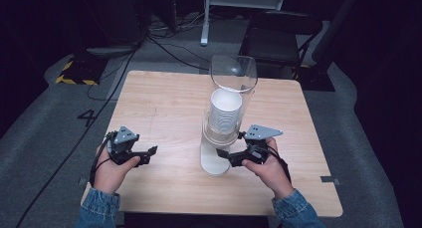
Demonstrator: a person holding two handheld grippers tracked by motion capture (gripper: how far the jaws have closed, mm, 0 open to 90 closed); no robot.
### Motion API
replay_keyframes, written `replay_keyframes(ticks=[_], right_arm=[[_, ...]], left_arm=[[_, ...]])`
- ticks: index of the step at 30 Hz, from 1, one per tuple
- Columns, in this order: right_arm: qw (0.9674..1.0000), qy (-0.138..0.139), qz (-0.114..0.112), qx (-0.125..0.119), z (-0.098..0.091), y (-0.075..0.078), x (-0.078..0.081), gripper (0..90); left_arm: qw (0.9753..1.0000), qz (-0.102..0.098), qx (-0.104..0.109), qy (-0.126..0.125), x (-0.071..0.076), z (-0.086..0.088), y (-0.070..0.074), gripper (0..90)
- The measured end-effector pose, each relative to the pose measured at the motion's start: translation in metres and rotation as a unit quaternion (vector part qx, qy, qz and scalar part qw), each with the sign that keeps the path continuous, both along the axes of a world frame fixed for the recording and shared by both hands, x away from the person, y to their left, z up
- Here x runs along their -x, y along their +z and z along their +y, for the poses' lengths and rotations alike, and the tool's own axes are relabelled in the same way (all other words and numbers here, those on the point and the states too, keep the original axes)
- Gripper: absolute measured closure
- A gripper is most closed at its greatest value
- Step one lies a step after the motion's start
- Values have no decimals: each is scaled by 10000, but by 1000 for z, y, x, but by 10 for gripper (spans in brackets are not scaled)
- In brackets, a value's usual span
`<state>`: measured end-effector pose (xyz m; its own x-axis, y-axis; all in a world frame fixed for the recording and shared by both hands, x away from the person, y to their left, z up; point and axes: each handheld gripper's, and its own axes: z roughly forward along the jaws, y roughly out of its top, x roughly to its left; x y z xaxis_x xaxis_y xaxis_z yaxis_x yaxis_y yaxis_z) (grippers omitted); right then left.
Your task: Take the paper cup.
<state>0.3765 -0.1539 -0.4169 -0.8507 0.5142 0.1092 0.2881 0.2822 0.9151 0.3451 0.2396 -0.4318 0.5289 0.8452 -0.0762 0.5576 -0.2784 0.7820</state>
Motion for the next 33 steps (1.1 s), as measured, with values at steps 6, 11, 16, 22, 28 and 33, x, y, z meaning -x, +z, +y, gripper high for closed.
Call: replay_keyframes(ticks=[6,11,16,22,28,33], right_arm=[[9995,-38,-251,-170,13,-7,-2,158],[9985,-194,-333,-393,16,-12,-6,161],[9973,-335,-462,-453,19,-16,-8,173],[9953,-425,-707,-504,20,-17,-6,221],[9947,-474,-754,-514,22,-18,-6,287],[9953,-444,-707,-480,22,-17,-5,310]], left_arm=[[10000,21,-14,11,1,1,-2,204],[10000,71,11,35,0,2,-4,205],[10000,84,9,29,0,2,-5,204],[9999,114,-5,26,0,1,-6,204],[9999,119,-1,18,0,0,-7,204],[9999,128,-9,9,0,1,-7,205]])
